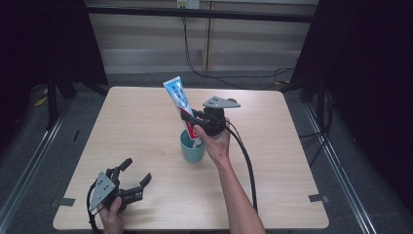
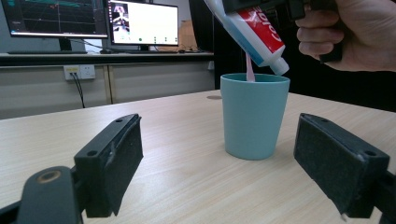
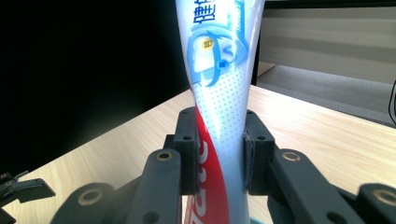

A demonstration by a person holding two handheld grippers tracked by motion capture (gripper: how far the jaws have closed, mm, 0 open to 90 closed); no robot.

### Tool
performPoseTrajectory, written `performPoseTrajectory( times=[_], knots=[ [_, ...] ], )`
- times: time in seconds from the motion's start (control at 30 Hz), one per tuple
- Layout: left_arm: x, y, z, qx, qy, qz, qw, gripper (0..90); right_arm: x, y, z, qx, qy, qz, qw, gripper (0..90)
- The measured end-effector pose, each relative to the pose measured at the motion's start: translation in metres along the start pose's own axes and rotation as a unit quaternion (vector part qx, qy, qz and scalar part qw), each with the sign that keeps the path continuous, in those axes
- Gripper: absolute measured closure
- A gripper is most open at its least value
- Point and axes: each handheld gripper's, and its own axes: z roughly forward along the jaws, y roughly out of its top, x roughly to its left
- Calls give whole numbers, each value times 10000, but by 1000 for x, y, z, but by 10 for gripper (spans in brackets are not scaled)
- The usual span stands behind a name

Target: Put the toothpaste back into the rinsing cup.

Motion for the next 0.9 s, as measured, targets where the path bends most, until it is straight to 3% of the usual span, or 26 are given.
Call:
performPoseTrajectory(
  times=[0.37, 0.9],
  knots=[
    [0, 0, 0, 17, -11, -7, 10000, 155, -3, -14, 9, 114, 31, 57, 9999, 718],
    [0, 0, 0, 4, -10, 7, 10000, 155, -7, -27, 8, 242, -15, 103, 9997, 716]
  ],
)
